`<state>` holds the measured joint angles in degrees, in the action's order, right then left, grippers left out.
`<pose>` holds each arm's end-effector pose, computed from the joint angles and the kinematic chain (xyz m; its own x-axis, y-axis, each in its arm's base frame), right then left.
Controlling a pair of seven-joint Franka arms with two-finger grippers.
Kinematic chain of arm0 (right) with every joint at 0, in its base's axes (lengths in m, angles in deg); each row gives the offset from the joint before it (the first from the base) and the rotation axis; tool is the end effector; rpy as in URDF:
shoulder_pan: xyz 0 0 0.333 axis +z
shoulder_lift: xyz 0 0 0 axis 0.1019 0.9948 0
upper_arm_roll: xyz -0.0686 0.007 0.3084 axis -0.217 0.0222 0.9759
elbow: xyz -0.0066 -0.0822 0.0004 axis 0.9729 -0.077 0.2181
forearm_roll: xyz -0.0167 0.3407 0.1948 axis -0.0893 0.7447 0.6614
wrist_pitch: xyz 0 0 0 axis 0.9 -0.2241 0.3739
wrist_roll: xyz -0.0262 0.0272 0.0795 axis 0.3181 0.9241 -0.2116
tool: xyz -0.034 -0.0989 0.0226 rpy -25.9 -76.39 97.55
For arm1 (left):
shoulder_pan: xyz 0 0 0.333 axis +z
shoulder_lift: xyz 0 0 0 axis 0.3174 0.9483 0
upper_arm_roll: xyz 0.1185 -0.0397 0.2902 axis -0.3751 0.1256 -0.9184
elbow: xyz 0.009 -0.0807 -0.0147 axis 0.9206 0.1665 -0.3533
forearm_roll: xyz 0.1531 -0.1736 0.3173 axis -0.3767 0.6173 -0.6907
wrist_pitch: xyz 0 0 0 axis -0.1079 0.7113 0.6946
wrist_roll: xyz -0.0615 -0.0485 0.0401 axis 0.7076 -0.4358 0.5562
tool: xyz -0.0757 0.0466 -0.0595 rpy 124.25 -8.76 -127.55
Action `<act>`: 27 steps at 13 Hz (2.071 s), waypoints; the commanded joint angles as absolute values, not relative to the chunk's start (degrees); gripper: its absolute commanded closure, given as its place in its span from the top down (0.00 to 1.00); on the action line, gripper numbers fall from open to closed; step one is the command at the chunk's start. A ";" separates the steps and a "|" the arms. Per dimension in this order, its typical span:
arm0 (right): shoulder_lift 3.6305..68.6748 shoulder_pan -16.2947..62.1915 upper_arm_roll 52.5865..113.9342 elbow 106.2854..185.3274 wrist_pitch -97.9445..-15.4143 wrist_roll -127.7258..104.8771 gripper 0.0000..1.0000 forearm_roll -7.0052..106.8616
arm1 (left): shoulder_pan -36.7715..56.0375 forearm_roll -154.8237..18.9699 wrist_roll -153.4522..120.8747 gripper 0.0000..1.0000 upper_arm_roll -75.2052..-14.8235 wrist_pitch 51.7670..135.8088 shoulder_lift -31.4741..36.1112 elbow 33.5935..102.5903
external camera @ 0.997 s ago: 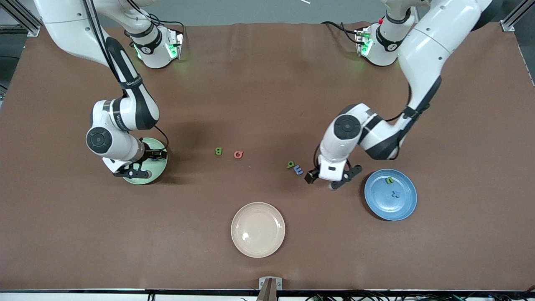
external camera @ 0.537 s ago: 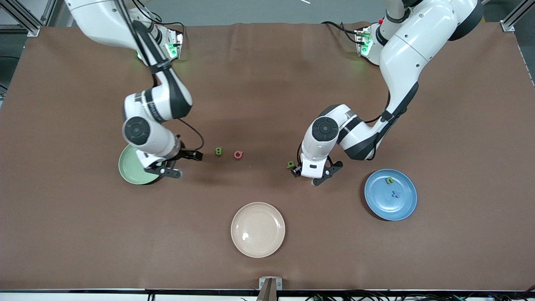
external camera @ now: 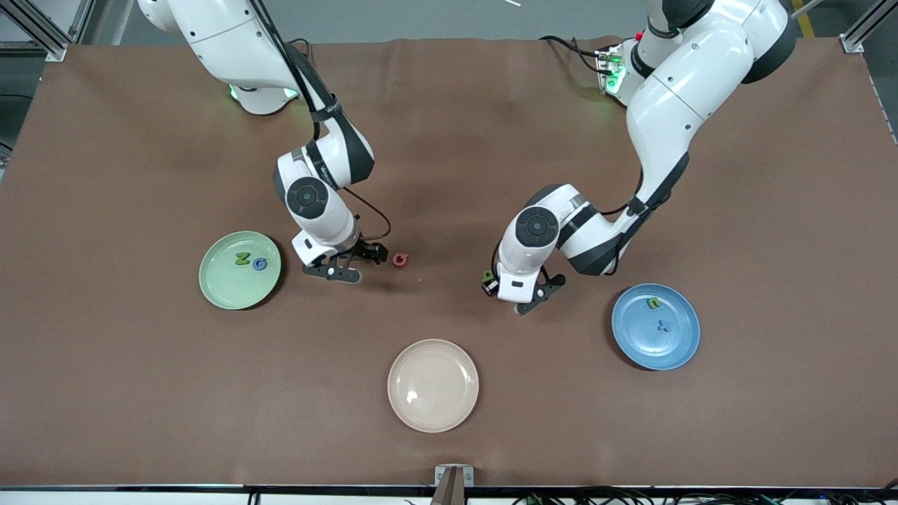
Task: Sort upper and lower case letters into plates
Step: 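Grasp the blue E with the left gripper while the right gripper grasps the green B, then place the E on the blue plate while the right gripper places B on green plate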
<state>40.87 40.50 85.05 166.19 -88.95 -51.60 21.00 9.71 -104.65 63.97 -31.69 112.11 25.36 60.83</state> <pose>0.5044 0.3004 0.1870 0.9832 -0.1811 -0.0228 -0.1819 -0.9825 -0.0390 0.5636 -0.4035 0.1843 0.8067 0.5889 -0.0491 0.5909 -0.8043 0.0627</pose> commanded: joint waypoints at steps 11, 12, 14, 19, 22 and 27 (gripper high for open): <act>41.52 43.82 84.32 168.69 -94.52 -50.56 0.63 16.78 | 9.80 -106.17 64.98 0.00 -32.14 111.10 25.31 58.82; 41.52 43.82 84.23 168.69 -94.52 -49.86 0.60 16.60 | 10.50 -106.62 64.98 0.00 -32.92 110.75 24.08 58.73; 41.52 43.73 84.23 168.69 -94.43 -49.59 0.41 16.60 | 12.79 -106.98 64.63 0.00 -33.37 106.46 21.27 57.51; 40.73 42.34 83.96 168.60 -93.37 -49.42 0.00 16.77 | 22.62 -106.89 52.00 0.00 -33.11 101.52 16.07 57.68; 36.52 36.55 83.88 165.10 -80.25 -40.59 0.00 16.77 | 29.03 -106.54 43.38 0.00 -33.19 101.52 17.04 57.59; 34.04 18.98 83.88 165.26 -76.06 -11.51 0.00 16.69 | 35.03 -106.01 38.25 0.52 -33.37 101.60 19.14 60.39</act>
